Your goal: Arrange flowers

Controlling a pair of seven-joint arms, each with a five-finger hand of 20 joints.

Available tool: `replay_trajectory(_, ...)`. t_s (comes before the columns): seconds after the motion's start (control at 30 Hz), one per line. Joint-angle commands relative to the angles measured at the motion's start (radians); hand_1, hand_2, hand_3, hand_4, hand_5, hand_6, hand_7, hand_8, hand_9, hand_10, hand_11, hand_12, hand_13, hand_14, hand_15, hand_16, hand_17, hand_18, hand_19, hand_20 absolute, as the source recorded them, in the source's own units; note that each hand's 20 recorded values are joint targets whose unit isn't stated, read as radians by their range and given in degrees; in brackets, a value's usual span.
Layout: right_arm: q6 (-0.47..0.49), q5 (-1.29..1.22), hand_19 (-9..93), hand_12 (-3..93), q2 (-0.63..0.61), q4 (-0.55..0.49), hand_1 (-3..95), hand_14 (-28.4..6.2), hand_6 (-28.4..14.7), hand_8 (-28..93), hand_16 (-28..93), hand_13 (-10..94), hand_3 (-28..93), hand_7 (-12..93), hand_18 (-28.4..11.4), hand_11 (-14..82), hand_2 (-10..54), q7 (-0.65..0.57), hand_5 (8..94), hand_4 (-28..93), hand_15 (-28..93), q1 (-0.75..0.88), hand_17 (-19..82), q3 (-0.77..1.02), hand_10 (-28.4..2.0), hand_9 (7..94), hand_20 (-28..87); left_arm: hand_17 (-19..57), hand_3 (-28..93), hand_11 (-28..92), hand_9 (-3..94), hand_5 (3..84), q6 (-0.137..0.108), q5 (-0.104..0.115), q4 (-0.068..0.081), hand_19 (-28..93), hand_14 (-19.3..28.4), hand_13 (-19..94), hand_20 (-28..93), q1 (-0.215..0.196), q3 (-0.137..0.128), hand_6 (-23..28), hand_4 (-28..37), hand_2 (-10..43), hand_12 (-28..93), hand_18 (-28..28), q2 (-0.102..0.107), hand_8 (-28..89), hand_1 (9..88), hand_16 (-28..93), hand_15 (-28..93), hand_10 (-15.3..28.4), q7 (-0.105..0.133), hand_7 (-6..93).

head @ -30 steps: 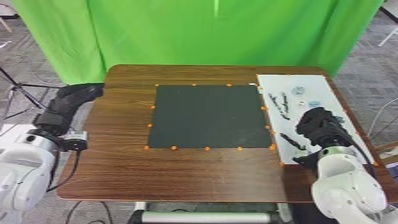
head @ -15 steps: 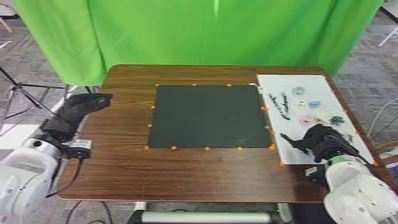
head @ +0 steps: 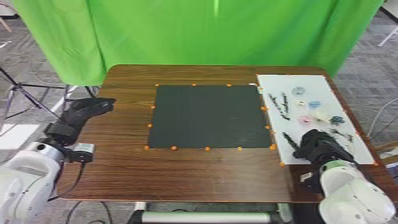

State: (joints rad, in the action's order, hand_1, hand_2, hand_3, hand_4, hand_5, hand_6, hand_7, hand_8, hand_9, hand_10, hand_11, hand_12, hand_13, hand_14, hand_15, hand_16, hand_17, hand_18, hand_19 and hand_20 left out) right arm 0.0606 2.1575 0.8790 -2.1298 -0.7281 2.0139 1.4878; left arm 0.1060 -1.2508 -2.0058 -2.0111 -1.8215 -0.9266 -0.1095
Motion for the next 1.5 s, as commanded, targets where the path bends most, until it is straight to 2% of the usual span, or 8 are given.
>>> replay_trajectory(0.03, -0.058, -0.126, 87, 50.6, 0.02, 0.056, 70.7, -1.0, -5.4, 21, 31, 94, 40, 41, -3.3, 25.4, -9.5, -0.032, 64.1, -3, 53, 0.048, 72, -0.026, -11.6, 84.4, 43, 1.2, 58, 19, 39.7, 42.7, 0.017, 0.001, -0.011, 7, 17.8, 30, 11, -0.007, -0.005, 7.7, -15.2, -0.1, 11, 10.2, -0.008, -5, 30.1, 1, 7, 16.1, -0.016, 9.0)
replay_trajectory(0.7, -0.257, -0.161, 87, 45.8, -0.055, 0.023, 72.0, -0.6, -8.2, 8, 24, 94, 46, 49, -2.3, 33.4, -9.5, 0.055, 69.1, -1, 60, -0.03, 77, -0.006, -13.7, 86.5, 44, 1.3, 58, 19, 39.6, 42.6, -0.001, 0.042, -0.008, 7, 17.9, 30, 11, -0.005, -0.007, 7.7, -15.1, 0.2, 11, 10.1, 0.003, -5, 30.5, 1, 8, 16.3, -0.033, 9.0)
replay_trajectory(0.93, -0.328, -0.464, 88, 45.4, -0.039, 0.002, 71.6, -0.3, -8.2, 7, 23, 94, 47, 50, -2.2, 34.3, -9.5, 0.044, 69.6, 0, 61, -0.061, 77, 0.001, -13.8, 86.9, 43, 1.2, 58, 19, 40.0, 42.8, -0.095, 0.087, -0.007, 8, 18.1, 30, 11, -0.013, 0.0, 7.8, -15.5, 0.6, 11, 10.2, 0.012, -5, 30.3, 1, 8, 16.5, -0.06, 9.1)
replay_trajectory(1.07, -0.381, -0.62, 88, 44.6, -0.028, 0.014, 71.4, -0.5, -8.5, 6, 23, 94, 47, 50, -2.0, 34.8, -9.5, 0.046, 69.9, 0, 61, -0.106, 78, -0.036, -13.9, 87.1, 43, 1.1, 58, 19, 39.9, 42.8, -0.142, 0.091, 0.038, 8, 17.9, 30, 11, -0.015, 0.02, 7.9, -16.1, 1.0, 11, 10.4, 0.035, -5, 28.8, 1, 8, 16.6, -0.022, 8.8)
replay_trajectory(1.13, -0.388, -0.656, 88, 44.2, -0.026, 0.022, 71.3, -0.6, -8.6, 6, 22, 94, 47, 50, -1.9, 35.0, -9.5, 0.054, 70.0, 0, 61, -0.139, 78, -0.062, -13.8, 87.2, 42, -0.4, 58, 17, 37.9, 41.6, -0.187, 0.063, 0.068, 5, 15.9, 25, 10, -0.02, 0.036, 7.4, -18.6, 1.9, 10, 8.8, 0.056, -5, 26.2, 1, 5, 16.1, 0.016, 8.5)
replay_trajectory(1.3, -0.391, -0.729, 87, 43.8, -0.01, 0.042, 71.1, -0.6, -8.6, 5, 22, 94, 47, 51, -2.0, 35.2, -9.5, 0.068, 70.3, 0, 61, -0.245, 78, -0.132, -14.0, 87.3, 42, -4.5, 61, 13, 33.1, 38.8, -0.202, -0.087, 0.16, -1, 11.3, 16, 9, -0.014, 0.038, 6.2, -25.9, 2.2, 10, 4.8, 0.093, -5, 21.0, 0, 1, 13.9, 0.106, 7.1)
replay_trajectory(1.37, -0.388, -0.751, 87, 43.7, -0.001, 0.056, 71.1, -0.7, -8.7, 5, 22, 94, 47, 51, -2.0, 35.2, -9.5, 0.073, 70.3, 0, 61, -0.305, 78, -0.175, -14.0, 87.4, 42, -5.1, 61, 12, 32.6, 38.5, -0.237, -0.124, 0.194, -1, 10.6, 16, 9, -0.011, 0.047, 6.1, -26.9, 2.0, 10, 4.4, 0.111, -5, 20.1, 0, 1, 13.0, 0.133, 7.1)
replay_trajectory(1.5, -0.377, -0.808, 87, 43.6, 0.033, 0.092, 71.2, -0.7, -8.8, 5, 22, 94, 47, 51, -2.0, 35.2, -9.5, 0.09, 70.5, 0, 61, -0.421, 78, -0.273, -14.0, 87.4, 42, -5.7, 62, 12, 32.0, 37.7, -0.263, -0.126, 0.231, -1, 9.6, 15, 9, -0.016, 0.038, 5.3, -27.9, 1.4, 10, 3.7, 0.113, -5, 18.7, 0, 0, 12.3, 0.145, 7.7)
